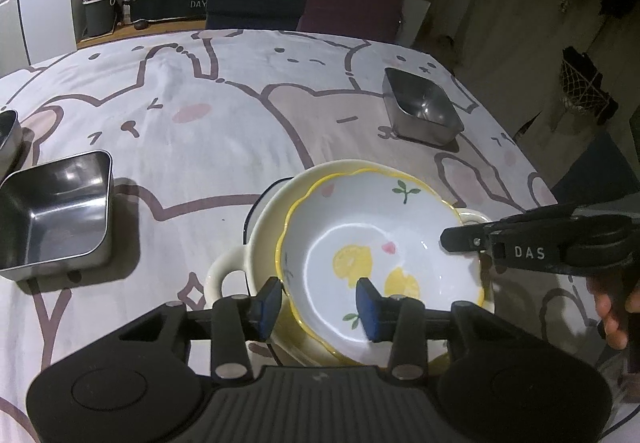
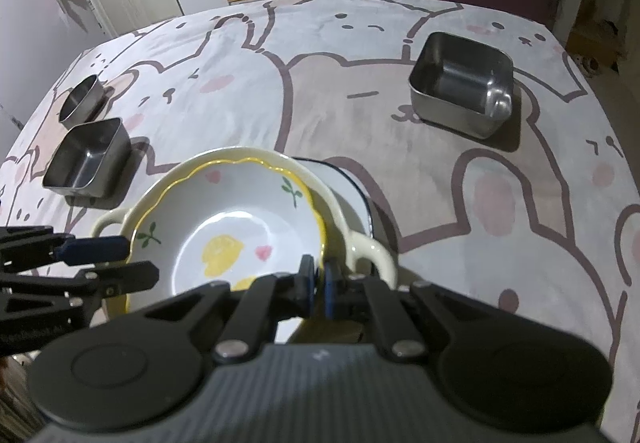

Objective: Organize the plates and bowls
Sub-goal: 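Lower the lemon bowl into the cream bowl and open both tools, then move both tools to a steel square tray and close on its rim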

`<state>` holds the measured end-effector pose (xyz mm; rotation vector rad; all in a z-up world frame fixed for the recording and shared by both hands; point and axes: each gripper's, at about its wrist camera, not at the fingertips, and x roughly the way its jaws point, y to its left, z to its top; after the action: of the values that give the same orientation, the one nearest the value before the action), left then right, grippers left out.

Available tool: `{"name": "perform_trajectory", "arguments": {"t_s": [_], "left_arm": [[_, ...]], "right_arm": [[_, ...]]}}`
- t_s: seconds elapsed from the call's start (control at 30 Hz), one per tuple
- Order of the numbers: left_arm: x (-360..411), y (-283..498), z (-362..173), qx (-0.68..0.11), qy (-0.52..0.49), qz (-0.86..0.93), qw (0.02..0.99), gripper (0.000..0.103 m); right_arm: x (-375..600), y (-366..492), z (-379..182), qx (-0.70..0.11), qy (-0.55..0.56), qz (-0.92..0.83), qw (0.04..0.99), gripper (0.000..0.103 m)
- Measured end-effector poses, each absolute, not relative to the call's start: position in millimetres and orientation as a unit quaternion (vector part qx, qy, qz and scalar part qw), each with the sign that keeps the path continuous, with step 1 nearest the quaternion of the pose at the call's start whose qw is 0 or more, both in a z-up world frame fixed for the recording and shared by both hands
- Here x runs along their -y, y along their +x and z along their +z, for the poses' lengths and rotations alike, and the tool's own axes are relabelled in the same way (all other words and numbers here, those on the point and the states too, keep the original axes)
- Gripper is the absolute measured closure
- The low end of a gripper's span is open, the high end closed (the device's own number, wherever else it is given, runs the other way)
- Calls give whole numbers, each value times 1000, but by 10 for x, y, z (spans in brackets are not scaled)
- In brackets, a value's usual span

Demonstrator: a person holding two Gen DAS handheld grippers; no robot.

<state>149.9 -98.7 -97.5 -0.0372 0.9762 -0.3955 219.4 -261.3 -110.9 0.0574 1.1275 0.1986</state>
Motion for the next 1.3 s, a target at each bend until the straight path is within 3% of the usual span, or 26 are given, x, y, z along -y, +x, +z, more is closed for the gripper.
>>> {"name": "perform_trajectory", "arguments": {"t_s": [0.1, 0.5, 0.53, 0.6, 0.83, 0.93, 1.07, 1.3], "left_arm": [[976, 1488, -958, -464, -21, -192, 864, 59], [951, 1462, -902, -457, -21, -194, 868, 38], [948, 1456, -895, -456, -21, -194, 868, 36], [944, 1451, -883, -455, -20, -194, 869, 35], [919, 1427, -861, -451, -18, -195, 871, 25], [888, 1405, -824, -445, -19, -197, 873, 15], [817, 1373, -739, -431, -25, -196, 881, 1], [513, 1429, -403, -390, -25, -175, 904, 0]], "right_arm": [[2590, 2209, -1127, -537, 25, 96, 838, 97], [2614, 2283, -1225, -558, 45, 90, 824, 92], [2611, 2279, -1213, -555, 43, 90, 826, 89], [2613, 2266, -1179, -551, 50, 100, 827, 69], [2535, 2142, -1027, -530, 40, 128, 837, 25], [2582, 2081, -963, -519, 42, 125, 844, 20], [2656, 1999, -870, -500, 43, 108, 858, 1], [2736, 2030, -635, -439, 94, 85, 890, 0]]}}
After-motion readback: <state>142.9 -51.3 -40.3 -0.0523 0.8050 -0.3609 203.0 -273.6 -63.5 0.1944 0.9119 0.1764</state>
